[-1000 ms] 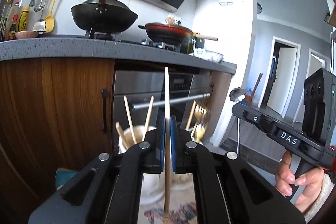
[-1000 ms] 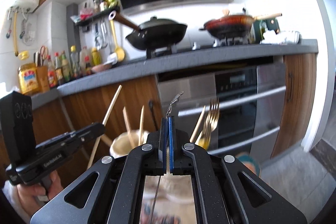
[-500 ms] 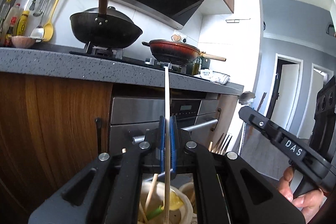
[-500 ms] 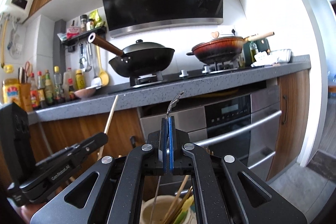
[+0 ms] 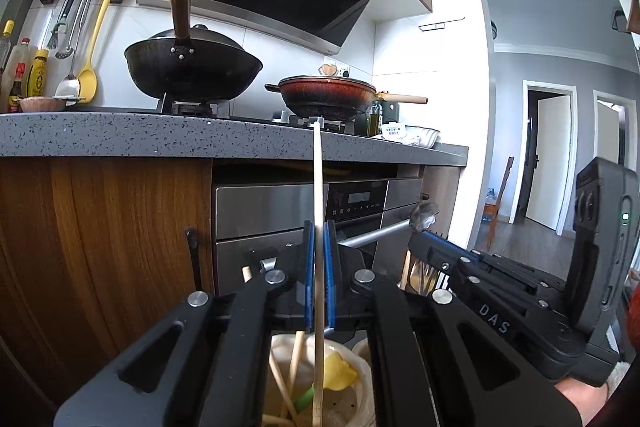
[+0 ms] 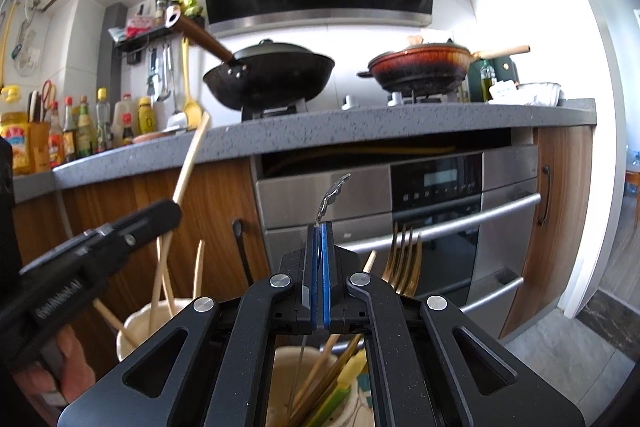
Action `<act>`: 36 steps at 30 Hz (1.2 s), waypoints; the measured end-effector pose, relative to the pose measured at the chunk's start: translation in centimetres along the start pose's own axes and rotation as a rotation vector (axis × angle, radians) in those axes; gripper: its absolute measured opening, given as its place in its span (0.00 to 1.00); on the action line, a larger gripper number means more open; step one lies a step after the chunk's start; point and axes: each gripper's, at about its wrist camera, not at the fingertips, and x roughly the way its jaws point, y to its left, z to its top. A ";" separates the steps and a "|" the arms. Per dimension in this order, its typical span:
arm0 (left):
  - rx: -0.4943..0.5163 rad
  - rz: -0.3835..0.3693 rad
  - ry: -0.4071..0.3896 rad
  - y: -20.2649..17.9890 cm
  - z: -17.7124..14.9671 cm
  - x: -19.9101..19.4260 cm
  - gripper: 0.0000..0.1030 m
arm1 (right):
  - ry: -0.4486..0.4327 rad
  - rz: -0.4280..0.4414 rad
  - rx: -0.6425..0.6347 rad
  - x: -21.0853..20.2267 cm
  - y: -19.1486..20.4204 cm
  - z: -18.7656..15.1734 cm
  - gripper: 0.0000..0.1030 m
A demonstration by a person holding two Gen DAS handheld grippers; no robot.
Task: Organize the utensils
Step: 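Insert the chopstick into the large cup while the right tool inserts the spoon into the small cup, then open both tools and withdraw them from the holder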
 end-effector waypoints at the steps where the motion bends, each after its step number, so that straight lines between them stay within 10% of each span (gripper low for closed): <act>1: 0.014 0.005 -0.007 -0.1 -0.1 -0.6 0.04 | 0.006 0.005 -0.006 0.0 0.1 -0.2 0.03; 6: 0.053 0.018 -0.014 -0.4 -0.5 -2.2 0.08 | 0.039 0.019 -0.041 -0.5 0.5 -1.8 0.03; 14: 0.033 0.026 0.002 -0.2 -1.2 -3.6 0.44 | 0.118 0.060 -0.047 0.0 0.7 -3.4 0.04; 36: 0.018 0.114 0.093 -0.6 -5.8 -12.5 0.93 | 0.200 0.044 -0.058 -9.6 0.7 -8.0 0.83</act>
